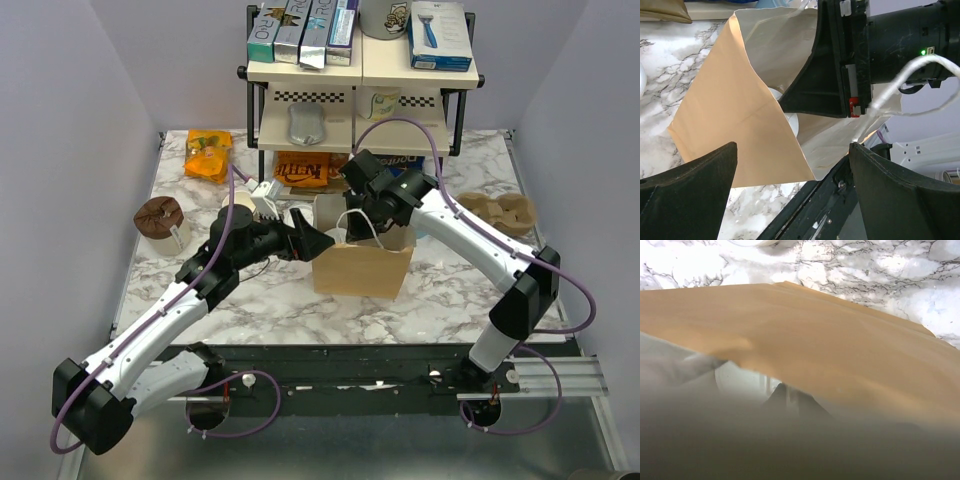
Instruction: Pack the takeout coffee
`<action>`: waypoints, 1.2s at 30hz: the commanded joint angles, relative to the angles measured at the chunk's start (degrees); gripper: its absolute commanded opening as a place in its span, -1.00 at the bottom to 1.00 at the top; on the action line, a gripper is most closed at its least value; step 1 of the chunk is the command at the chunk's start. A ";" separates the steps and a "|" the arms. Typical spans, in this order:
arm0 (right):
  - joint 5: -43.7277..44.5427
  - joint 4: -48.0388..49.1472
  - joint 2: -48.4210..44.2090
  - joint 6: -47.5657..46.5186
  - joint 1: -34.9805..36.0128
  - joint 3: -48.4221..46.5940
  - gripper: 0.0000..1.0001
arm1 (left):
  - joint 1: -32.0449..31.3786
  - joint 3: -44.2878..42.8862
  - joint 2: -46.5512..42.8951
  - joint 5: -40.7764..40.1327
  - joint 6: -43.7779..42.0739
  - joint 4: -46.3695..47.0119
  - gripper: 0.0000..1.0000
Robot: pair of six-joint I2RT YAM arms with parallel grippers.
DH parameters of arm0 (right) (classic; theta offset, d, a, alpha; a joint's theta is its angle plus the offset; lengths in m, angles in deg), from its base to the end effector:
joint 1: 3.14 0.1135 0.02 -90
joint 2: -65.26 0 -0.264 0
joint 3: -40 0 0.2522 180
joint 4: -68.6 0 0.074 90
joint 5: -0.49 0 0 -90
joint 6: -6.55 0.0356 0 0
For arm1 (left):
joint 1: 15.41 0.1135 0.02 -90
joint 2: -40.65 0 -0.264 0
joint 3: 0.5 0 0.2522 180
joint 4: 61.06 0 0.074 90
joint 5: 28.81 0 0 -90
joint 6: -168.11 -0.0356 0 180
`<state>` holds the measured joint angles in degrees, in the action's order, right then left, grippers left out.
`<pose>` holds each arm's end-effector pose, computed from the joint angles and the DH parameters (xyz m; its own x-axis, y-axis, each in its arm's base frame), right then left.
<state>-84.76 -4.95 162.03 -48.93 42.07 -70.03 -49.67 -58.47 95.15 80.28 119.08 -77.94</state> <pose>0.2493 0.2469 0.3384 -0.8886 -0.0935 -0.4491 -0.2121 0.9518 0.2216 0.1779 -0.1352 0.3187 -0.6659 -0.2961 -0.6847 0.4745 0.5401 -0.6951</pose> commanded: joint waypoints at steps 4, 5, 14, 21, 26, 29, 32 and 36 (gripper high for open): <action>-0.54 -1.73 2.45 0.63 0.75 -0.23 -0.99 | -0.37 0.96 -1.06 -0.55 -0.80 -0.14 0.98; -0.19 -1.99 2.72 0.46 0.76 -0.41 -0.99 | -0.37 0.96 -1.06 -0.55 -0.80 -0.05 0.98; -0.97 -2.61 5.09 0.55 0.84 -0.85 -0.99 | -0.37 0.96 -1.33 -0.28 -0.72 0.04 0.97; -0.36 -1.74 4.83 1.51 0.84 1.08 -0.99 | -0.46 1.23 -1.68 -0.63 -0.54 0.04 0.98; 0.69 -1.74 5.27 2.30 0.84 1.70 -0.99 | -0.46 1.23 -1.68 -0.64 -0.54 -0.23 0.98; 0.87 -1.12 5.18 2.57 0.84 2.49 -0.99 | -0.46 1.23 -1.59 -0.64 -0.45 -0.23 0.98; 0.52 -0.77 5.18 2.65 0.84 2.93 -0.99 | -0.54 1.14 -1.33 -0.64 -0.45 -0.31 0.98; 0.43 -0.07 4.74 2.65 0.84 3.02 -0.95 | -0.54 1.14 -1.24 -0.72 -0.28 -0.31 0.98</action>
<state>-84.69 -4.60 166.36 -46.90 42.40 -68.08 -49.80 -57.84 94.43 80.26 119.08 -77.91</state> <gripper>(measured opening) 0.200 0.989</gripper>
